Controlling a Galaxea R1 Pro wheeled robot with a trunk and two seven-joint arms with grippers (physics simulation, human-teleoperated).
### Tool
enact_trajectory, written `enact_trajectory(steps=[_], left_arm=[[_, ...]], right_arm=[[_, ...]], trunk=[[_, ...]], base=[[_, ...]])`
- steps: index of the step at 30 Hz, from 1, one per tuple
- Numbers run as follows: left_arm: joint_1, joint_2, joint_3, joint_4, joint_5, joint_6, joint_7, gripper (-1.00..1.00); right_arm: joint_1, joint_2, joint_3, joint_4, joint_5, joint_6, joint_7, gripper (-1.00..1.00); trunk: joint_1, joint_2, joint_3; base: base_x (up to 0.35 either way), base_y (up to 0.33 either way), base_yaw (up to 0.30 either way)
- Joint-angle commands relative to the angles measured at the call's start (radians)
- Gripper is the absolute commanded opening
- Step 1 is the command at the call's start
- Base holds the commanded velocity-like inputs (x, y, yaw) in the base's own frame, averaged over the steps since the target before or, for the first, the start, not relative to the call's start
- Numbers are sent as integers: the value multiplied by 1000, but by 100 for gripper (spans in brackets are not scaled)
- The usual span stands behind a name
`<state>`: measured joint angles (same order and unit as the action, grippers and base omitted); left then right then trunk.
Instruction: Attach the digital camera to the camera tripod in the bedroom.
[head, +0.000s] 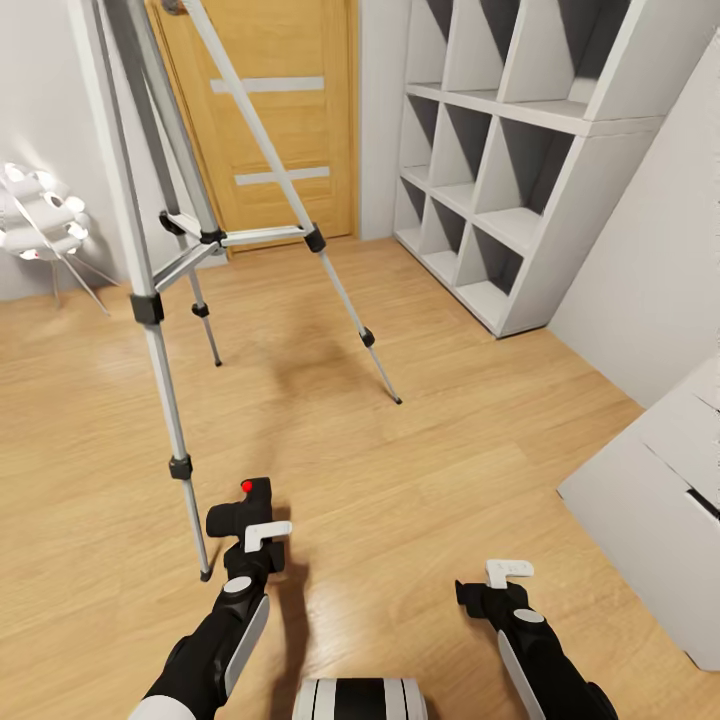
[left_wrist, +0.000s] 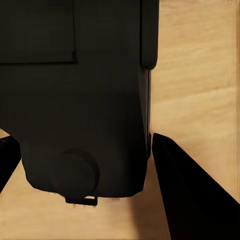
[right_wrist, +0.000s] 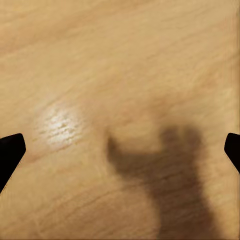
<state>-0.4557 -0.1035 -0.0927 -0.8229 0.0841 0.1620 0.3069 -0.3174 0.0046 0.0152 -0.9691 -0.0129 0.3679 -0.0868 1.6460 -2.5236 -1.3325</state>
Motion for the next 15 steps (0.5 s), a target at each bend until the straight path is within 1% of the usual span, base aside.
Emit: enact_trajectory(steps=[1, 8, 15], left_arm=[[0, 1, -4, -1, 7, 5, 6, -100], [0, 3, 0, 0, 9, 9, 5, -100], [0, 2, 3, -1, 11, 37, 5, -100]], right_arm=[[0, 0, 2, -2, -3, 5, -4, 100], [0, 0, -1, 4, -8, -1, -3, 100], [0, 0, -8, 13, -15, -55, -10, 100]], trunk=[[-1, 0, 3], [-4, 2, 30], [-7, 3, 57]], base=[[0, 0, 0], [0, 0, 0], [0, 0, 0]])
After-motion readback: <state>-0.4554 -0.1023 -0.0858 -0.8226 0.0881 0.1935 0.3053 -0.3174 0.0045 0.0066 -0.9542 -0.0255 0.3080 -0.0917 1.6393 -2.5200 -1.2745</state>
